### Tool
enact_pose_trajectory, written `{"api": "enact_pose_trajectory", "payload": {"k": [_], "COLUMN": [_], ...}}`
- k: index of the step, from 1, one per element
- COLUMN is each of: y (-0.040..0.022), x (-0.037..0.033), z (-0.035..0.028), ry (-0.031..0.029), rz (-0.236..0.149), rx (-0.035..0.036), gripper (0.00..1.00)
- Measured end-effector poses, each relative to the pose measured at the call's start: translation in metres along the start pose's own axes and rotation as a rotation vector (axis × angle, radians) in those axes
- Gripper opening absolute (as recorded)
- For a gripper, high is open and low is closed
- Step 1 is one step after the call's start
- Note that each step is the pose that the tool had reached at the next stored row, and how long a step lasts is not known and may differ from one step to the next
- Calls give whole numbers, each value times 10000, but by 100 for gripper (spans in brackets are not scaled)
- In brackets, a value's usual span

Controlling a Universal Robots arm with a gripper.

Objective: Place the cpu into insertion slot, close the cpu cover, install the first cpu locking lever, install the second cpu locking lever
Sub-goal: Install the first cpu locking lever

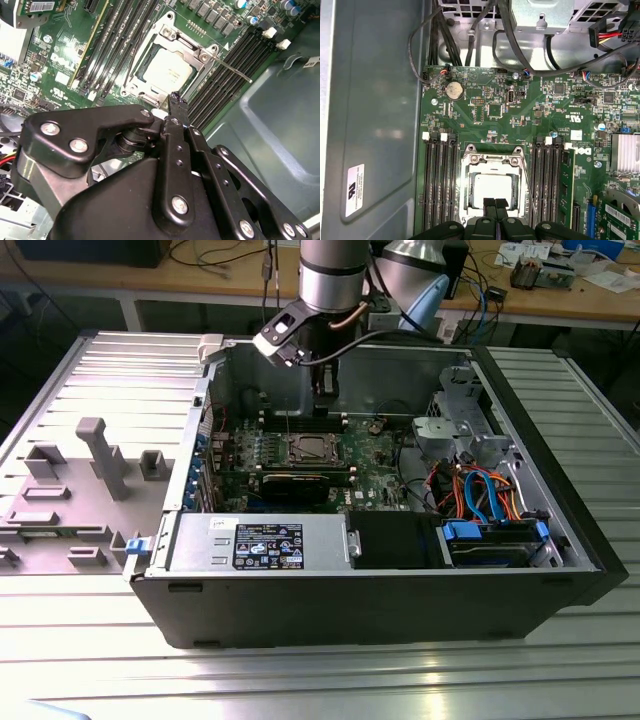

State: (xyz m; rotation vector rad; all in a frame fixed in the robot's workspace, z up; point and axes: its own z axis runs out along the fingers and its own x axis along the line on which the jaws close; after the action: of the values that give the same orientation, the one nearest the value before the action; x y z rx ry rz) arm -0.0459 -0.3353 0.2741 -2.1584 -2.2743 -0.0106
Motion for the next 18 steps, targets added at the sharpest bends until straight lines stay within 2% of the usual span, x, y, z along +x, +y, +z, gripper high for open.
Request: {"api": "enact_pose_trajectory", "payload": {"k": [10,18], "y": [0,0], "x": [1,1], "z": [-91,-139], "ry": [0,0], "rz": [0,0], "rx": [0,0], "gripper": [11,11]}}
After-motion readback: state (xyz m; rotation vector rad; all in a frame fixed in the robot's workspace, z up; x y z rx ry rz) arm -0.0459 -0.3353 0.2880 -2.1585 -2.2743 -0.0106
